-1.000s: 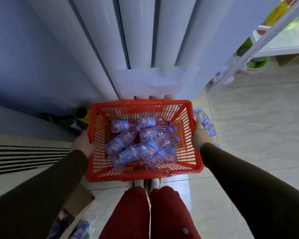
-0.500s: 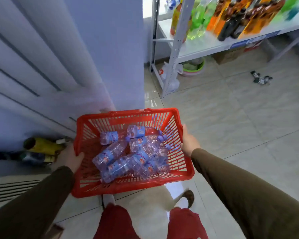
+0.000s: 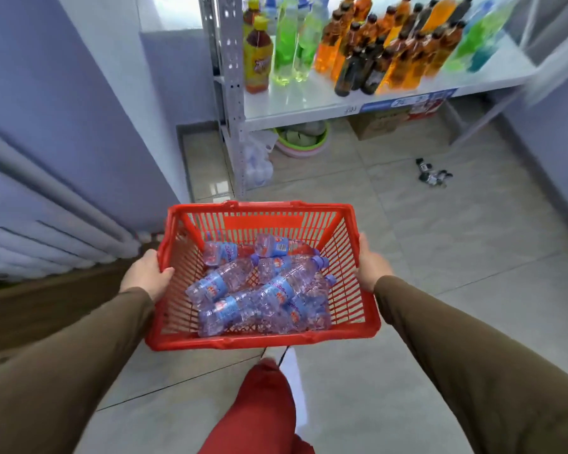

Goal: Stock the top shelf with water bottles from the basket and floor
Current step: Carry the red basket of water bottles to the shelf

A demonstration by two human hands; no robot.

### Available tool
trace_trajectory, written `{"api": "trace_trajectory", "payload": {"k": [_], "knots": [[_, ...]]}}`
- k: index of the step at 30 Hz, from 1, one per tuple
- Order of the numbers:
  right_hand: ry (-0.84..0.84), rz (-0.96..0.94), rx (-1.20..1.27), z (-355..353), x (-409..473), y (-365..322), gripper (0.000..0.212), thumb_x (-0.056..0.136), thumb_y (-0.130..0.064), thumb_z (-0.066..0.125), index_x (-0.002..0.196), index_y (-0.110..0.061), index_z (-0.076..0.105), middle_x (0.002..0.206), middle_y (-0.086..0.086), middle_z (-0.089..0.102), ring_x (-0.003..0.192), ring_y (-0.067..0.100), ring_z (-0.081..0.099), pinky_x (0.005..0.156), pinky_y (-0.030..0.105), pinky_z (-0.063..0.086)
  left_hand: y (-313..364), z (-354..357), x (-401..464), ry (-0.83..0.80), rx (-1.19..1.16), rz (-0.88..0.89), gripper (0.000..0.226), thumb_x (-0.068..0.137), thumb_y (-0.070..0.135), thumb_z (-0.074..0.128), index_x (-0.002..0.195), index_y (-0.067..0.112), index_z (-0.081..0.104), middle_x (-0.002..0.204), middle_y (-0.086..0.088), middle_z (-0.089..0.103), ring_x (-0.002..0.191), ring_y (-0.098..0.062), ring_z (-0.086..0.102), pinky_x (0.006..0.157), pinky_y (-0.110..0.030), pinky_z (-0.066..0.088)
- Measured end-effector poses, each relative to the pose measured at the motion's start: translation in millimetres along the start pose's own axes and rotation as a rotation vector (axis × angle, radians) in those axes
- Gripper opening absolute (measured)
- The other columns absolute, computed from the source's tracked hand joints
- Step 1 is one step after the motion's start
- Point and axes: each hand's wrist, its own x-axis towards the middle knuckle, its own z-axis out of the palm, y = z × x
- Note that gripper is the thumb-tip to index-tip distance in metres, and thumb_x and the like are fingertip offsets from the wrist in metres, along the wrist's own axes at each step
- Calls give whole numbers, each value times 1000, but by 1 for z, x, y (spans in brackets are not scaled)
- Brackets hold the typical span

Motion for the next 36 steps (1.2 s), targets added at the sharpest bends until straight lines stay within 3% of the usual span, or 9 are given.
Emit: {"api": "trace_trajectory", "payload": {"k": [2, 6, 17, 22, 25, 27, 29, 32, 36], "knots": [[8, 24, -15, -21, 30, 18, 76, 108, -37, 43, 166, -22, -4, 140, 29, 60, 120, 41, 65, 100, 42, 47, 36, 18, 15, -6, -21, -2, 28, 89, 26, 69, 103, 5, 57, 108, -28, 68, 106, -44, 65, 88, -45, 50], [15, 89, 129, -60, 105, 44, 53, 109, -52, 29, 158, -31, 33, 134, 20, 67, 96, 31, 65, 98, 38, 47, 104, 47, 53, -31, -83, -21, 28, 88, 29, 66, 107, 10, 59, 112, -23, 70, 106, -40, 66, 89, -43, 51], [-64, 0, 180, -140, 319, 71, 50, 106, -57, 36, 151, -39, 23, 100, 0, 72, 74, 15, 71, 71, 29, 54, 257, 153, 169, -90, -184, -99, 44, 88, 17, 64, 131, 12, 55, 121, -17, 67, 111, -37, 65, 96, -43, 51], [-82, -79, 84, -133, 428, 90, 72, 94, -74, 40, 153, -47, 9, 105, 6, 71, 84, 26, 75, 83, 49, 63, 285, 209, 223, -126, -130, -168, 44, 91, 30, 61, 130, 12, 51, 125, -15, 67, 109, -36, 66, 95, -45, 52], [-104, -42, 112, -118, 499, 103, 119, 58, -108, 12, 156, -40, 18, 103, 9, 74, 82, 30, 78, 82, 52, 64, 294, 253, 261, -114, -141, -227, 40, 93, 26, 62, 126, 6, 49, 123, -18, 67, 109, -39, 65, 89, -41, 49], [-129, -34, 56, -104, 532, 111, 111, 67, -103, 13, 159, -42, -1, 119, 14, 71, 86, 30, 77, 84, 48, 63, 305, 275, 281, -101, -148, -246, 38, 95, 27, 61, 124, 7, 48, 121, -19, 67, 107, -38, 65, 85, -39, 48], [-83, -97, -26, -88, 566, 120, 88, 87, -86, 31, 153, -52, -14, 134, 16, 65, 89, 30, 75, 85, 49, 62, 309, 299, 301, -90, -214, -261, 39, 95, 31, 61, 124, 9, 47, 117, -15, 67, 97, -34, 67, 86, -42, 53], [-74, -147, -59, -69, 612, 129, 87, 90, -74, 48, 149, -56, -14, 135, 17, 64, 92, 31, 74, 89, 54, 61, 310, 327, 327, -82, -260, -282, 39, 96, 33, 62, 123, 10, 47, 106, -9, 63, 84, -24, 59, 81, -40, 51], [-86, -191, -32, -53, 653, 131, 92, 91, -68, 56, 151, -54, -13, 131, 14, 66, 87, 27, 75, 86, 52, 62, 305, 352, 352, -69, -247, -286, 38, 93, 35, 63, 120, 13, 48, 114, -13, 68, 85, -25, 63, 84, -41, 54]]}}
